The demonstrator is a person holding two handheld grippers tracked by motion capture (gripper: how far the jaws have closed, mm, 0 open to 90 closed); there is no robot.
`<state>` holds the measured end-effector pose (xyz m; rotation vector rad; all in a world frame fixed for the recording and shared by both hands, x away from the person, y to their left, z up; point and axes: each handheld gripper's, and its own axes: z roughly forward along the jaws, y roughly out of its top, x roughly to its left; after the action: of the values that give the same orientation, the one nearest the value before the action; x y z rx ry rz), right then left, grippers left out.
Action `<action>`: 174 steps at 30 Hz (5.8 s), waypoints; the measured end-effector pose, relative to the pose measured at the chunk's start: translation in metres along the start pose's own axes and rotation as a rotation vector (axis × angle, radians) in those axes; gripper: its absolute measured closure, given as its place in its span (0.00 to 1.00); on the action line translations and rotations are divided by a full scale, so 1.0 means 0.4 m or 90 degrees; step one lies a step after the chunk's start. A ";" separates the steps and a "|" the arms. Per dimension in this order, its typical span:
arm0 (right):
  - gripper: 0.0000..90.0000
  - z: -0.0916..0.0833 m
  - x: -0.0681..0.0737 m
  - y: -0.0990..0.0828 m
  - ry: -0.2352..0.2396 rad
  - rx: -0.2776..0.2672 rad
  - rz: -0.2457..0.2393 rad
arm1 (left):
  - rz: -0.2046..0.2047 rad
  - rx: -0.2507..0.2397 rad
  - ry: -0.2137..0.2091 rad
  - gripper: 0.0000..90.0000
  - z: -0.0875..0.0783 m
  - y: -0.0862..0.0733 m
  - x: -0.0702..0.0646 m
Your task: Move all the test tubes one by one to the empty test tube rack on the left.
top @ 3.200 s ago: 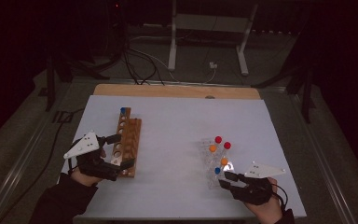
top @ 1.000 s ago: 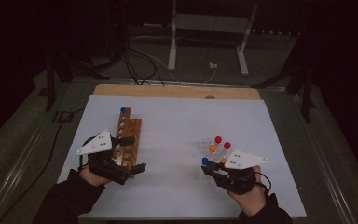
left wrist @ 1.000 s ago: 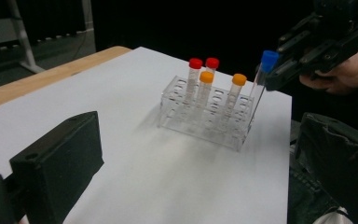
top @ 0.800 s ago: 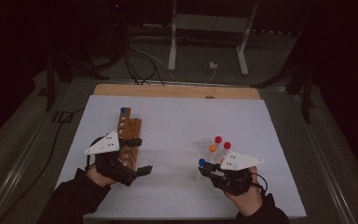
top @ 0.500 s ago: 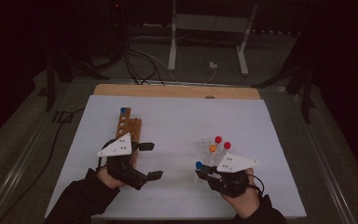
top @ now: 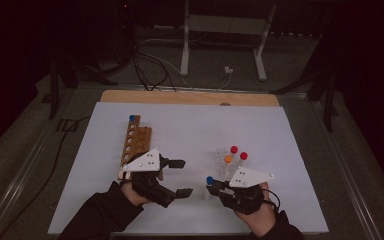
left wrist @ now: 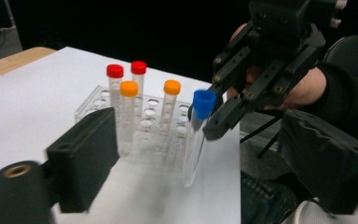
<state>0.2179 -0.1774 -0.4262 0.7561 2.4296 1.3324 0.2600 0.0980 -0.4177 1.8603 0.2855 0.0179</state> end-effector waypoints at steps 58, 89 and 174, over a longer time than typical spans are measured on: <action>0.22 -0.052 -0.009 0.019 -0.017 -0.085 0.025 | 0.075 -0.021 0.086 0.87 -0.015 0.110 0.038; 0.00 -0.069 -0.020 0.018 -0.002 -0.115 0.044 | 0.019 -0.038 0.329 0.87 -0.278 0.124 0.227; 0.00 -0.089 -0.023 0.017 0.018 -0.133 0.041 | -0.072 0.020 0.442 0.83 -0.248 -0.135 0.385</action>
<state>0.2111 -0.2044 -0.4012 0.7697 2.2581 1.6008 0.3838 0.2376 -0.4587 1.8126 0.8698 0.5916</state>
